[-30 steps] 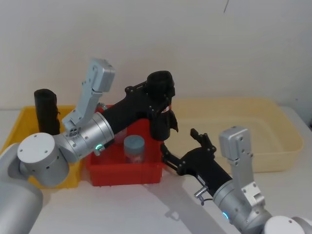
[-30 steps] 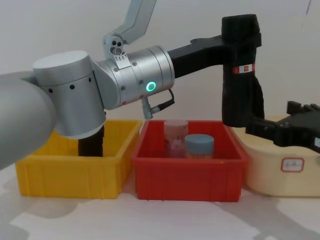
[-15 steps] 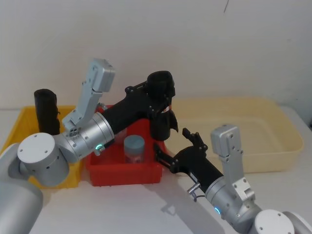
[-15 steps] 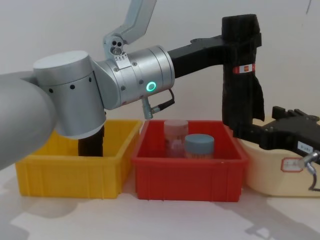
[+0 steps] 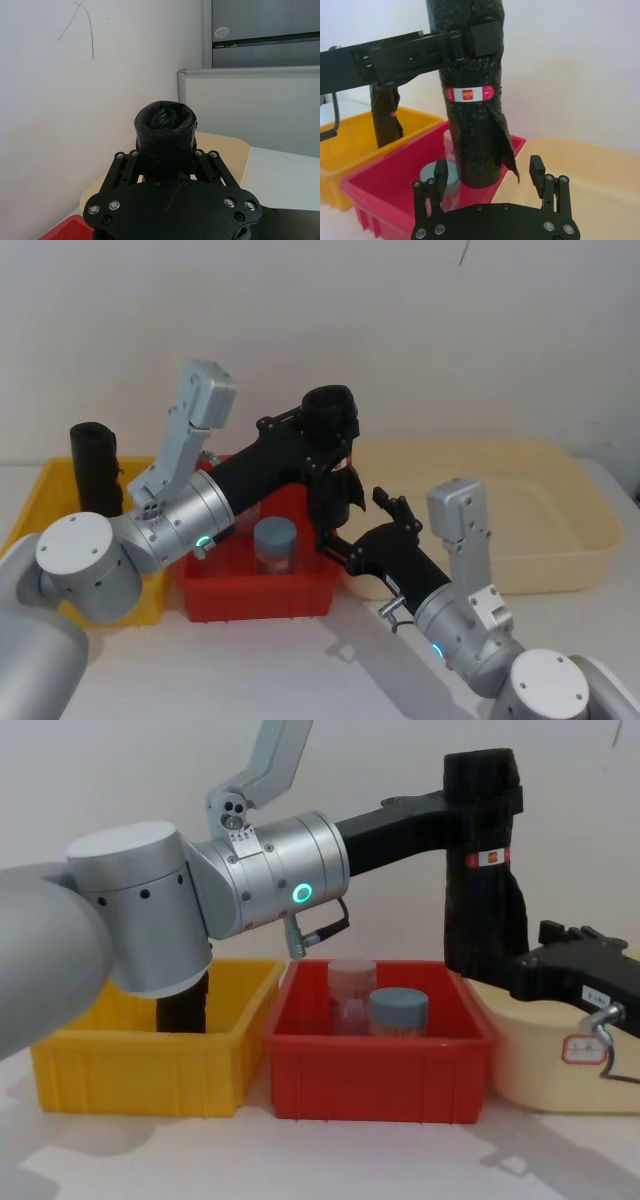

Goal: Pick up the garbage bag with the one hand and transfer it to the other hand.

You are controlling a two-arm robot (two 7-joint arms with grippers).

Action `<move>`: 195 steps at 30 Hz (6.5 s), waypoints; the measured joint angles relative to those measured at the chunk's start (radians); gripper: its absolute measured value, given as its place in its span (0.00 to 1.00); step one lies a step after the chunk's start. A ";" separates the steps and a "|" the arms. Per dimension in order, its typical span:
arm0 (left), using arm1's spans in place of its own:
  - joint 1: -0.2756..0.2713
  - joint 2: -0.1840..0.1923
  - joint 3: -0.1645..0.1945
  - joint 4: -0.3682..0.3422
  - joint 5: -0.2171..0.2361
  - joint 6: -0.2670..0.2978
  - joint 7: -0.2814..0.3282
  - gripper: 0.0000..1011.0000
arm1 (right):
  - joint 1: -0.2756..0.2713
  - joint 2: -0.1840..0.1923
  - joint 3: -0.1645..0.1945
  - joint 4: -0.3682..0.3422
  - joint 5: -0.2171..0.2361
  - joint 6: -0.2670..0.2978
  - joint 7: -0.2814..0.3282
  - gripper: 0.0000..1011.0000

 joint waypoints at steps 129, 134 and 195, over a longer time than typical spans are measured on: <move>0.000 0.000 0.000 0.000 0.000 0.000 0.000 0.99 | 0.180 -0.107 0.287 0.146 -0.011 0.141 -0.133 0.50; 0.000 0.000 0.000 0.000 0.000 0.000 0.000 0.99 | 0.166 -0.102 0.310 0.113 -0.008 0.177 -0.148 0.60; 0.257 0.165 -0.139 -0.366 0.128 -0.080 0.317 0.99 | -0.022 -0.047 0.144 -0.281 -0.015 0.335 -0.011 0.99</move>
